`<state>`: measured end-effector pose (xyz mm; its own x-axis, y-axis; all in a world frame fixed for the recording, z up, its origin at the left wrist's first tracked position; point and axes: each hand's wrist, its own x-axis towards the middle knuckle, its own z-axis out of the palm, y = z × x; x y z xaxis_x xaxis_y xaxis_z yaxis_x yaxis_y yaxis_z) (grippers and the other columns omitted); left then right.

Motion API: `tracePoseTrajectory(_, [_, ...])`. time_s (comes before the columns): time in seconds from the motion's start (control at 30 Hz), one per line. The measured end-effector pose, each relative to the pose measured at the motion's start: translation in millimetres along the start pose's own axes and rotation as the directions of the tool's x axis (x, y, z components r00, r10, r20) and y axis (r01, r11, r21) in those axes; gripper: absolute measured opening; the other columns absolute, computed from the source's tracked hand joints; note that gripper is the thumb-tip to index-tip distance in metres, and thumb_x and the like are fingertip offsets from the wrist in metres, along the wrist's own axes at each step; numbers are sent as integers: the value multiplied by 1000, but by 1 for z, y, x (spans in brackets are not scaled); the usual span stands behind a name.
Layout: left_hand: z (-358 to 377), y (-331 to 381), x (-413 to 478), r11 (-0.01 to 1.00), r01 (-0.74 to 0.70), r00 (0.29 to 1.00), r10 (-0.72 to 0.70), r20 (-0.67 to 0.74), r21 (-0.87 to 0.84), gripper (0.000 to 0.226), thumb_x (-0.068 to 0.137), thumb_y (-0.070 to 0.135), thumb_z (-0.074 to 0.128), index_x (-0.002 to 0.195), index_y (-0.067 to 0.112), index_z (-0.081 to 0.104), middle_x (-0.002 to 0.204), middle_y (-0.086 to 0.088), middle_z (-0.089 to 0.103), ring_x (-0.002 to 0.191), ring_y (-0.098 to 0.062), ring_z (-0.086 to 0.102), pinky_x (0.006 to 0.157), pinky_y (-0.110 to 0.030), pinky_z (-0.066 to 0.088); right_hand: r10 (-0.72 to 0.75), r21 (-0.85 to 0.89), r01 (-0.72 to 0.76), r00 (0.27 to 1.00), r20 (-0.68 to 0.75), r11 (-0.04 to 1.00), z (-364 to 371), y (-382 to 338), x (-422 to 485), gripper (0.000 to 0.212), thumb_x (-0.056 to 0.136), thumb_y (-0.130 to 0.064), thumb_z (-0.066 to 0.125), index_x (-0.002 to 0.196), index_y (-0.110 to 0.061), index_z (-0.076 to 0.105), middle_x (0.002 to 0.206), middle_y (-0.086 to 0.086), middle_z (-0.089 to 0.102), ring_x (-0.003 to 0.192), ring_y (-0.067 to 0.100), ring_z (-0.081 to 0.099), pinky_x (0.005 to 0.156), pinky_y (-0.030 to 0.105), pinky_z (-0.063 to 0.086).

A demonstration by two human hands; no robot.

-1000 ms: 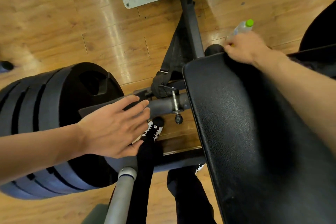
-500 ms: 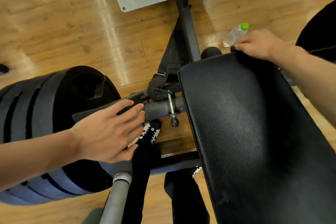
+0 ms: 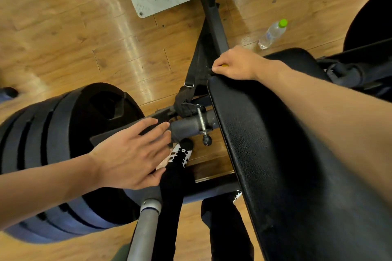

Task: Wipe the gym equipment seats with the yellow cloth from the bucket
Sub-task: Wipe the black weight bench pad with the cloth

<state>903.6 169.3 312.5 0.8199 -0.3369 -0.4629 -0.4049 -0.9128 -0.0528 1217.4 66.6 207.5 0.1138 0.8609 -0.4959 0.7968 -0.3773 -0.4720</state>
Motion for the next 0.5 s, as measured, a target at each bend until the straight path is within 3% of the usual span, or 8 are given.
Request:
tracePoseTrajectory(0.13, [-1, 0, 1, 1000, 4, 1000, -4, -1, 10, 60, 98, 52, 41, 107, 2, 73, 122, -25, 67, 127, -43, 57, 113, -54, 27, 202, -86, -210, 975, -92, 974, -27, 70, -38, 28, 100, -28, 56, 111, -10, 75, 117, 19, 70, 112, 36, 61, 88, 32, 42])
tracePoseTrajectory(0.23, [0, 0, 2, 1000, 13, 1000, -12, -28, 28, 59, 97, 51, 44, 105, 1, 73, 121, -25, 67, 127, -43, 57, 113, -54, 27, 380, -108, -398, 912, -153, 911, -40, 94, -56, 32, 100, -33, 56, 120, -15, 72, 129, 20, 64, 121, 40, 55, 98, 36, 41])
tracePoseTrajectory(0.33, [1, -1, 2, 1000, 6, 999, -5, -41, 27, 58, 96, 51, 44, 106, 0, 73, 122, -25, 67, 127, -43, 57, 114, -54, 27, 307, -112, -323, 941, -143, 940, -24, 51, -38, 34, 99, -36, 52, 116, -15, 73, 118, 25, 67, 109, 44, 60, 89, 42, 46])
tracePoseTrajectory(0.5, [0, -1, 1, 1000, -1, 1000, 2, -22, 18, 58, 95, 54, 49, 107, 2, 74, 123, -23, 68, 127, -42, 57, 115, -54, 25, 70, -88, -79, 993, -97, 993, 13, -41, 10, 27, 99, -35, 52, 109, -26, 75, 108, 7, 74, 104, 36, 65, 83, 39, 50])
